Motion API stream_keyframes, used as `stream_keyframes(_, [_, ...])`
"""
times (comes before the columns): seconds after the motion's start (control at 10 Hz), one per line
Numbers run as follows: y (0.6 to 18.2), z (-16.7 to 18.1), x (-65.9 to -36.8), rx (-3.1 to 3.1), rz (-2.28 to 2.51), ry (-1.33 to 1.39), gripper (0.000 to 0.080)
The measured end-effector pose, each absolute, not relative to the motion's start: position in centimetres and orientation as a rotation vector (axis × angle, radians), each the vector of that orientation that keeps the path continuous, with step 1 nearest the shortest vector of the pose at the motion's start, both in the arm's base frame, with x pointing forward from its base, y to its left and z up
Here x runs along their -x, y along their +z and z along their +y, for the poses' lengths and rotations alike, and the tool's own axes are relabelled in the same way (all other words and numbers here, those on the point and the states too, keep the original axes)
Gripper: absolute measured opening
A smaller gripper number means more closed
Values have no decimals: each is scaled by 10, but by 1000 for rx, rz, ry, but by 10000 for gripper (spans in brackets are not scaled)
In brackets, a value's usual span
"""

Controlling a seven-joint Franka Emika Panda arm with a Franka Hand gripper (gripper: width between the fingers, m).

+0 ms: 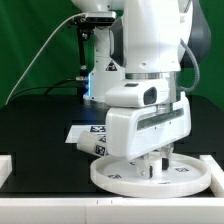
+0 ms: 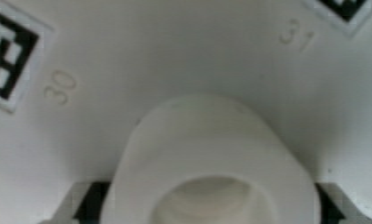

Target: Assemble round table

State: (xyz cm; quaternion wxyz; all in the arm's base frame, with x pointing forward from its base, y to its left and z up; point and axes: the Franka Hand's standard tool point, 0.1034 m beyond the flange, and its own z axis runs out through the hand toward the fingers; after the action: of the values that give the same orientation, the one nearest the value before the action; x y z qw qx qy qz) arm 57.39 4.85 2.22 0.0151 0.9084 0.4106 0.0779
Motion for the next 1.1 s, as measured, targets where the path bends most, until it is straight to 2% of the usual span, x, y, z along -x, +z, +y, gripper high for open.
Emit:
stream_keyframes(0.6, [22,45,-576,-2837,1249,263,389])
stream_keyframes(1.1, [11,54,-565,-2878,1204,215,351])
